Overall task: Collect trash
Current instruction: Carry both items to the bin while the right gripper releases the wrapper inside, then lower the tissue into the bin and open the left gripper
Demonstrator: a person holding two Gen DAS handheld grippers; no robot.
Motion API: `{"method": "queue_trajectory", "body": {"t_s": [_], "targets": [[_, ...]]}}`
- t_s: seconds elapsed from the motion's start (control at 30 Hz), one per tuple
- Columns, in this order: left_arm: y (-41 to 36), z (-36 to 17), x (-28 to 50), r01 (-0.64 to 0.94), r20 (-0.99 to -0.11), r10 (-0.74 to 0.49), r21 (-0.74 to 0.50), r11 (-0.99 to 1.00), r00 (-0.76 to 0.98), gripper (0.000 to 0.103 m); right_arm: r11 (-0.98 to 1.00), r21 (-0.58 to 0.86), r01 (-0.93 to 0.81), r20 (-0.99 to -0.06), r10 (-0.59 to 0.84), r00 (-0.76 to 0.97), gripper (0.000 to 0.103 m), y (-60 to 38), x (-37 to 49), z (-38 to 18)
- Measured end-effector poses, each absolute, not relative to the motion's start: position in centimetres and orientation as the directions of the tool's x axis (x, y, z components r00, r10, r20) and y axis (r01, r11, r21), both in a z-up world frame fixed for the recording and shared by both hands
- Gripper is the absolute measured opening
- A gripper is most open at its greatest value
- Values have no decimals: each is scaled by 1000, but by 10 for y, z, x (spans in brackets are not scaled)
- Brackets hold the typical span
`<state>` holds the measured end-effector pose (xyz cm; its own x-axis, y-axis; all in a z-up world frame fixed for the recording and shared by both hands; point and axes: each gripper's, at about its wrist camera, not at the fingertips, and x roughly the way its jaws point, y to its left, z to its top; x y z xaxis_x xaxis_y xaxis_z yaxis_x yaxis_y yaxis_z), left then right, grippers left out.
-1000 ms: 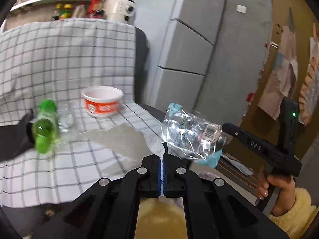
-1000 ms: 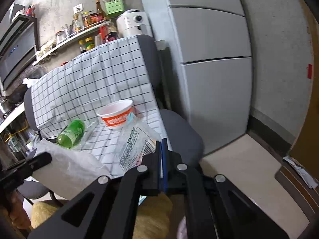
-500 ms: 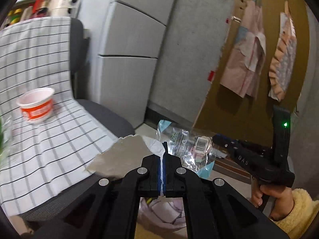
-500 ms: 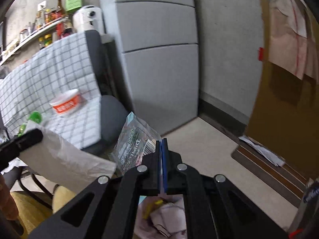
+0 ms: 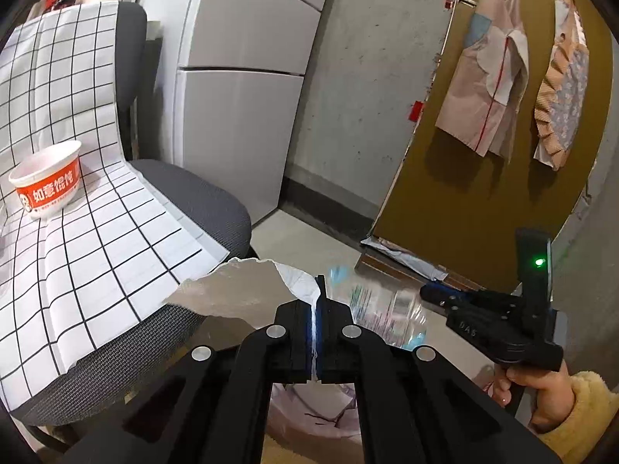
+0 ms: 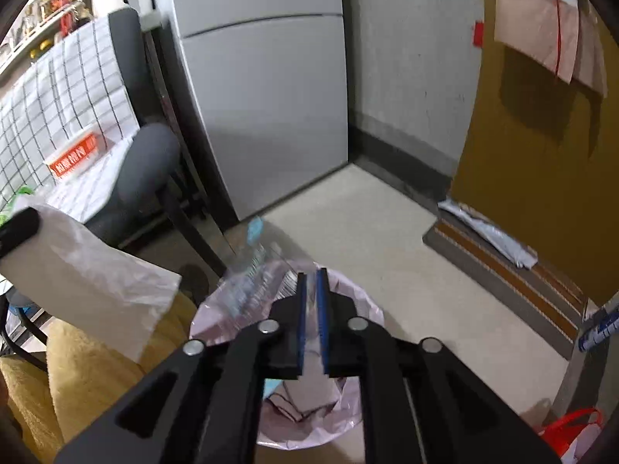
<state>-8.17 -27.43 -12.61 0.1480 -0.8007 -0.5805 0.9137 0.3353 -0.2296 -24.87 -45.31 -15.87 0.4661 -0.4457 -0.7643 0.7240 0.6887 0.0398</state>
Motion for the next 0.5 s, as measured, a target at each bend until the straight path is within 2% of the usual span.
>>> {"method": "queue_trajectory", "body": {"t_s": [0.13, 0.5], "targets": [[-269, -126, -77, 908, -580, -799, -236, 348, 156, 1, 690, 22, 724, -779, -442, 445, 25, -451, -245, -162], [-243, -117, -69, 898, -555, -810, -236, 370, 188, 1, 730, 60, 681, -680, -470, 563, 25, -435, -228, -115]]}}
